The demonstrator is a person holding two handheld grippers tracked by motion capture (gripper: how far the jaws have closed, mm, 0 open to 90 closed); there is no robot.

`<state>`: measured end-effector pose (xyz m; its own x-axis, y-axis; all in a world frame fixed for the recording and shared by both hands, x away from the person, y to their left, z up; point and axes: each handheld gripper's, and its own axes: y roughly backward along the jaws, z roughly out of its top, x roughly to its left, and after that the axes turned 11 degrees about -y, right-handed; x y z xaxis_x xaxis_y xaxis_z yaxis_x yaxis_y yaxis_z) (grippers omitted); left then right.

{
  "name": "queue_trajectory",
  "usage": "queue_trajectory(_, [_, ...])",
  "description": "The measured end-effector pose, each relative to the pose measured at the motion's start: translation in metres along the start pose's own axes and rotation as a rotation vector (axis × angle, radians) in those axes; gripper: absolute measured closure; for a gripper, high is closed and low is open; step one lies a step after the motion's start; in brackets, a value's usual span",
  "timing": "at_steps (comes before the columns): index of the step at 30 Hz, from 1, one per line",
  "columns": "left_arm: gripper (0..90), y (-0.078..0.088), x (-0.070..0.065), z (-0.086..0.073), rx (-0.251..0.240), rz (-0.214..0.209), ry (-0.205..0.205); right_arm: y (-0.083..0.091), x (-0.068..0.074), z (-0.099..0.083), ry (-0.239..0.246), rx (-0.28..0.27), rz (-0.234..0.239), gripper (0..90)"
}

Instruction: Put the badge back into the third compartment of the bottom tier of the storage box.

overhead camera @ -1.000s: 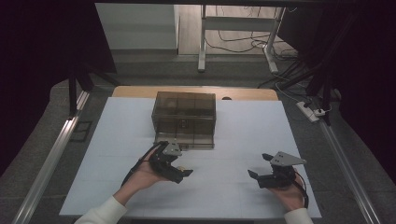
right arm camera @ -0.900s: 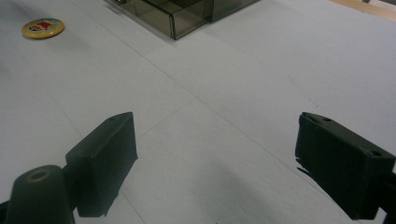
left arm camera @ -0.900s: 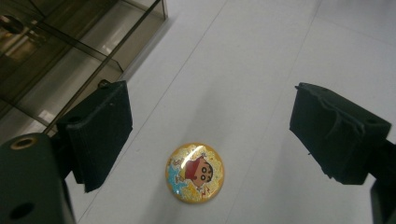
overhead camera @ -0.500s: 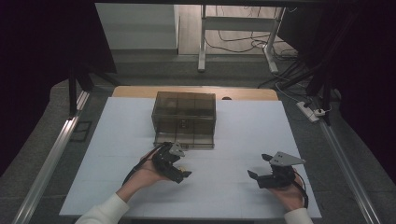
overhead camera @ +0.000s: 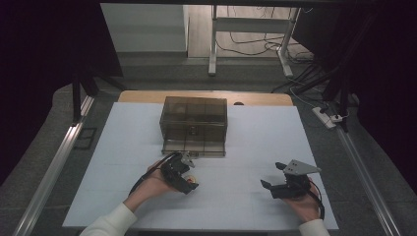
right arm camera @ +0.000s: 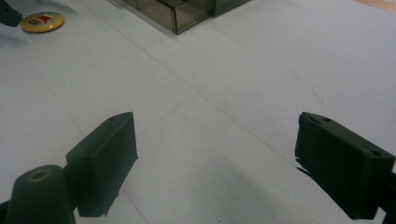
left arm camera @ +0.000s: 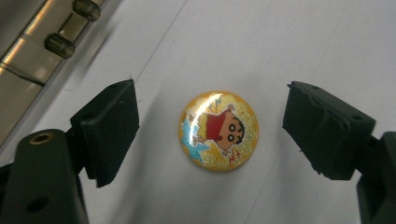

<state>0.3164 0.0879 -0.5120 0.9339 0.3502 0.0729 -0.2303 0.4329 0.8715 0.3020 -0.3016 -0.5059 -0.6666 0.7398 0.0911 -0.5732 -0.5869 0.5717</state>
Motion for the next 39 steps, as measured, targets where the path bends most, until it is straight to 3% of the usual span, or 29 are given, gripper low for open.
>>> queue_trajectory(17, [36.0,-0.0052,-0.0006,-0.0016,0.029,-0.040,-0.032,-0.0009,0.0003,-0.0004,0.001,-0.001,0.000,12.5])
queue_trajectory(29, [45.0,-0.0039,-0.0009,-0.0033,0.029,-0.033,-0.037,-0.0011,0.0005,-0.0004,0.001,-0.004,0.003,12.7])
queue_trajectory(39, [45.8,-0.0037,-0.0012,-0.0040,0.016,-0.031,-0.032,-0.0003,0.0000,0.0000,0.002,-0.004,0.003,12.7])
